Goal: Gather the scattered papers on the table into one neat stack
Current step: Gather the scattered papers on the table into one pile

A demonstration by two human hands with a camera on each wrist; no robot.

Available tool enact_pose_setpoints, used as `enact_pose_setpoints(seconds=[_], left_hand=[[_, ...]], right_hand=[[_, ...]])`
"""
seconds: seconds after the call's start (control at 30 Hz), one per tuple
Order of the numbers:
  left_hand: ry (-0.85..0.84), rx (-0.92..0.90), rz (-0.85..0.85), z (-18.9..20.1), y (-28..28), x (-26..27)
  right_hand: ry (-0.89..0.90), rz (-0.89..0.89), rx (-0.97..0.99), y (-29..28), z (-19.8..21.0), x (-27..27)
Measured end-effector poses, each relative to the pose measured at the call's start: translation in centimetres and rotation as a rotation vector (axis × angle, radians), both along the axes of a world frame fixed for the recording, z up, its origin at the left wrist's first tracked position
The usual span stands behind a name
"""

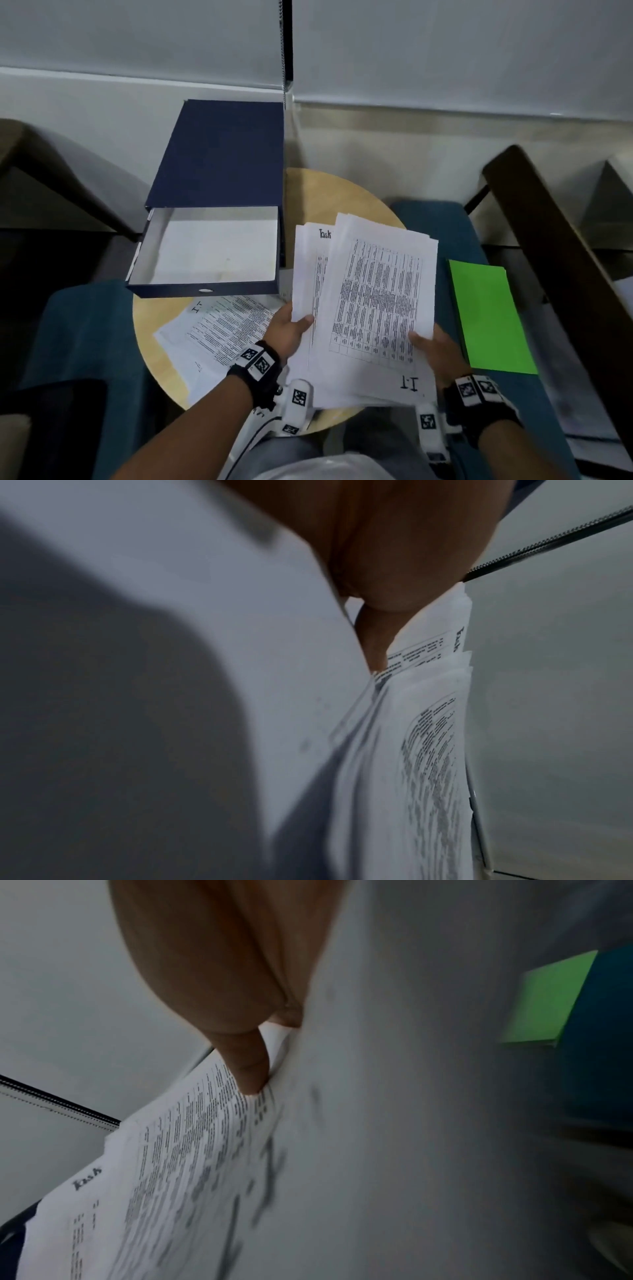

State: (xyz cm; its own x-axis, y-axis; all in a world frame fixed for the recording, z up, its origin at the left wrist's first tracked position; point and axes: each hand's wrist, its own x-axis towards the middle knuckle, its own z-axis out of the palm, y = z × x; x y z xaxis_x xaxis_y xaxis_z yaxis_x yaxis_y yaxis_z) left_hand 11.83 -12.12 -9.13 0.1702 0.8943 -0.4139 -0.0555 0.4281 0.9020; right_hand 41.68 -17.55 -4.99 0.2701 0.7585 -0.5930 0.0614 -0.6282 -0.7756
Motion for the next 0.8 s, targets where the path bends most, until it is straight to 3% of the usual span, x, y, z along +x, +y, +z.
enact_pose_setpoints(seconds=[0.07,0.17,0.33,0.5,0.63,0.8], left_hand=[[-0.006,0.017,-0.008,0.2,0.3,0.2],[0.053,0.041,-0.039,0.3,0.7,0.6],[0.194,0.034,-0.022,1.4,0.8,1.9],[0.218,0.024,-0.075,2.2,1.3,2.3],[0.190,-0.073,-0.042,1.6,1.8,1.9],[0.502,-0.024,-0.122,1.0,1.2,2.2]], right_hand=[[0.174,-0.064,0.006,-0.1,-0.5,-0.3],[0.223,-0.054,0.029,0.4,-1.2,-0.3],[0.134,-0.013,0.039,1.5,-1.8,-0.7],[0.059,0.068,0.066,2.8,-2.9,-1.0],[-0.062,0.233,0.064,3.7,-3.0,-1.2],[-0.193,0.447,-0.038,4.6,-2.8,-1.5]])
